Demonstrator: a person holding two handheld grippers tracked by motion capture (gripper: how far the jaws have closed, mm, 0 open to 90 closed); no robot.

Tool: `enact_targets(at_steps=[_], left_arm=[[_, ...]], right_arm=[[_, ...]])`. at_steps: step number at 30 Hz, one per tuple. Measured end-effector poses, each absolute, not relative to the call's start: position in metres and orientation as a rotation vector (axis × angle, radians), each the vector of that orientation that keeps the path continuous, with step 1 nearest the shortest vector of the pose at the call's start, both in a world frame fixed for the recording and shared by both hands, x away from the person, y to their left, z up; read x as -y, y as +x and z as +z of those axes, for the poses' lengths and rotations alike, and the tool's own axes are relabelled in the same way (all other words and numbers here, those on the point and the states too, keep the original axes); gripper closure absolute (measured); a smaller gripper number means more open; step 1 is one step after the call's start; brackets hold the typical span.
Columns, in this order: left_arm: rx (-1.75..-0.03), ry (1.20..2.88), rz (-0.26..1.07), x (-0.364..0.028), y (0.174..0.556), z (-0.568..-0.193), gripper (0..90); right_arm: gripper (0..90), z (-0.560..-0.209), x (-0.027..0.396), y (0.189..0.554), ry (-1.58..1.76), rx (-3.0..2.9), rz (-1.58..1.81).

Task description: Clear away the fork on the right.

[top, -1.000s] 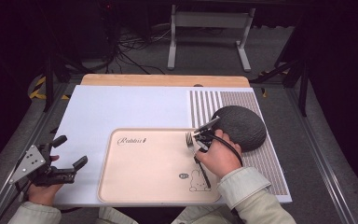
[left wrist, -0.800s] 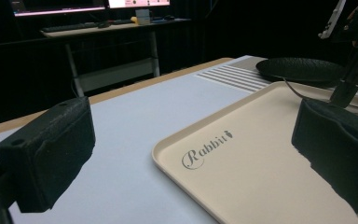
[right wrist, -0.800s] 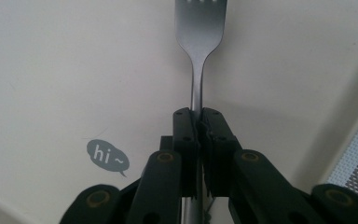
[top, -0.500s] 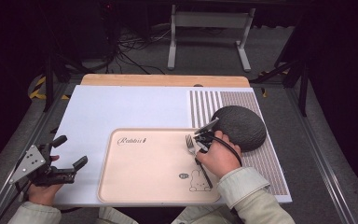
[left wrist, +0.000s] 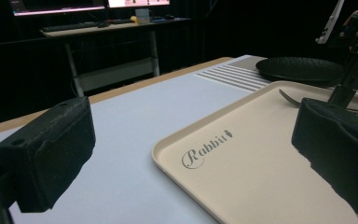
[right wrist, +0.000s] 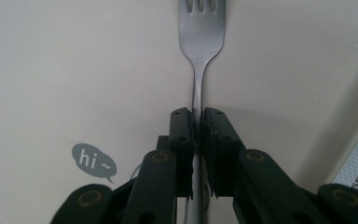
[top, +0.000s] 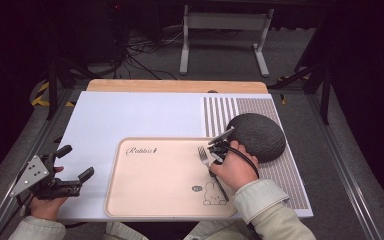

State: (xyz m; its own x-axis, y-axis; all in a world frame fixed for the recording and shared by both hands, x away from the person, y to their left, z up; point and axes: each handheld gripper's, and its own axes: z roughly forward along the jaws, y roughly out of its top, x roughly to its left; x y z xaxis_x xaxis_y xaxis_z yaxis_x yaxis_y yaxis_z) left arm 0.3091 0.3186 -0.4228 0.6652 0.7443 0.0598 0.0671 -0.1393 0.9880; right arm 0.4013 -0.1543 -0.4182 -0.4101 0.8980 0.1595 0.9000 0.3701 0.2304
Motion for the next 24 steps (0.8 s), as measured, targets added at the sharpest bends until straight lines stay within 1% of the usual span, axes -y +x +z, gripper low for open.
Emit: enact_targets(at_steps=[2,5,8,14,15,17,20,21,22,23,24], left_arm=[[-0.677,1.625,0.671,-0.319,0.309,-0.423,0.2],[-0.678,1.625,0.671,-0.319,0.309,-0.423,0.2],[-0.678,1.623,0.672,-0.319,0.309,-0.423,0.2],[-0.675,1.627,0.670,-0.319,0.309,-0.423,0.2],[-0.675,1.627,0.671,-0.319,0.309,-0.423,0.2],[-0.674,1.628,0.670,-0.319,0.309,-0.423,0.2],[-0.675,1.627,0.671,-0.319,0.309,-0.423,0.2],[-0.675,1.627,0.671,-0.319,0.309,-0.423,0.2],[-0.674,1.626,0.668,-0.319,0.309,-0.423,0.2],[-0.673,1.625,0.669,-0.319,0.309,-0.423,0.2],[-0.675,1.624,0.669,-0.319,0.309,-0.423,0.2]], right_arm=[[77.0,-0.417,0.155,0.401,-1.698,2.593,-0.468],[72.9,-0.415,0.155,0.401,-1.688,2.602,-0.485],[63.7,-0.412,0.154,0.401,-1.669,2.632,-0.535],[31.6,-0.402,0.154,0.403,-1.496,2.783,-0.848],[28.8,-0.401,0.154,0.403,-1.466,2.810,-0.879],[26.8,-0.397,0.154,0.404,-1.399,2.846,-0.948],[20.9,-0.394,0.152,0.404,-1.275,2.857,-1.090],[20.9,-0.394,0.152,0.404,-1.275,2.857,-1.090],[24.3,-0.392,0.151,0.404,-1.173,2.871,-1.170],[28.4,-0.391,0.151,0.404,-1.113,2.893,-1.179],[28.4,-0.391,0.151,0.404,-1.113,2.893,-1.179]])
